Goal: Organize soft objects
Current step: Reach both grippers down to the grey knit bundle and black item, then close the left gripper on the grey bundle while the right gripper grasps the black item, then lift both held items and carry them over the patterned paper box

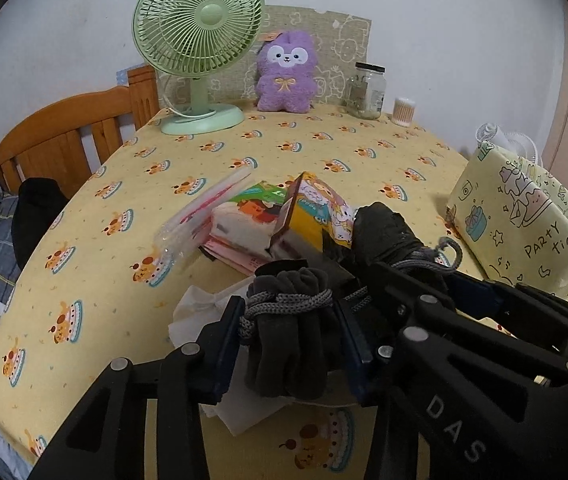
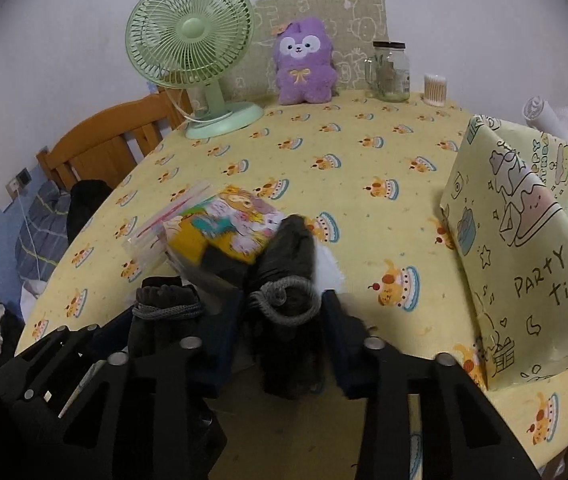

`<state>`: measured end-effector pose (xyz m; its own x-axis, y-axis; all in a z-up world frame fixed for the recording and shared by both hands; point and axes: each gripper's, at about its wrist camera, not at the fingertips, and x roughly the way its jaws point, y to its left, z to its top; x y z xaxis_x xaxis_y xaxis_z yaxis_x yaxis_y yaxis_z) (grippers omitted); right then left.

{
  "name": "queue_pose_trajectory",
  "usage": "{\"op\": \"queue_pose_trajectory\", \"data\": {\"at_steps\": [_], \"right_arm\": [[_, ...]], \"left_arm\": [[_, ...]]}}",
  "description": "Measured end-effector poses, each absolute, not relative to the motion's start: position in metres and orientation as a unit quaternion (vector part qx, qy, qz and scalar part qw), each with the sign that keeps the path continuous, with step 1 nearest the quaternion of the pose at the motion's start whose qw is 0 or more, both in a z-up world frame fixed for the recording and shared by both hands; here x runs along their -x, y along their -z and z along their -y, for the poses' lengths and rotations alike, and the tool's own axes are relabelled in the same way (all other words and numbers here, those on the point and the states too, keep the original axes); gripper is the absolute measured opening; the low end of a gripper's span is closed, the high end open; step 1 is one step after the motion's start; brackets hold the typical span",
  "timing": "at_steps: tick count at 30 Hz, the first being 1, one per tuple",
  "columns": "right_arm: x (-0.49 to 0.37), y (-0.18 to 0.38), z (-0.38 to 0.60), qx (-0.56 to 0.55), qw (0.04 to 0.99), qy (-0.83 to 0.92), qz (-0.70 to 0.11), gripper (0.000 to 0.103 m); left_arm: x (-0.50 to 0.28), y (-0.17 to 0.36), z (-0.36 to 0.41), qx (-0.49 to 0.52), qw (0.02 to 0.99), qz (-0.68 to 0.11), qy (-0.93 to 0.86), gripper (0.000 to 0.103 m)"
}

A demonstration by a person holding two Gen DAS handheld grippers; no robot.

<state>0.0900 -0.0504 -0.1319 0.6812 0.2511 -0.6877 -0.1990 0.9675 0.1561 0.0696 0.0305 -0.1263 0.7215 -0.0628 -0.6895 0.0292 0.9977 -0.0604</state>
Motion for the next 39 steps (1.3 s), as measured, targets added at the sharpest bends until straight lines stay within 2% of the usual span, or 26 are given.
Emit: {"op": "queue_pose_trajectory", "data": {"at_steps": [4, 7, 39], "right_arm": [[-0.089, 0.13, 0.05, -0.032, 0.917, -0.127, -0.376, 0.024], [-0.087, 0.124, 0.051, -0.033, 0.919, -0.129, -0.37, 0.022], [-0.068, 0.02, 0.069, -0.037, 0.947, -0.127, -0.293, 0.021]], "left_arm": [[-0.069, 0.124, -0.031, 0.027, 0.926, -0.374, 0.029, 0.042], [-0.068, 0.118, -0.03, 0.026, 0.929, -0.369, 0.03, 0.041], [-0.06, 0.018, -0.017, 0.01, 0.953, -0.299, 0.038, 0.04]]}}
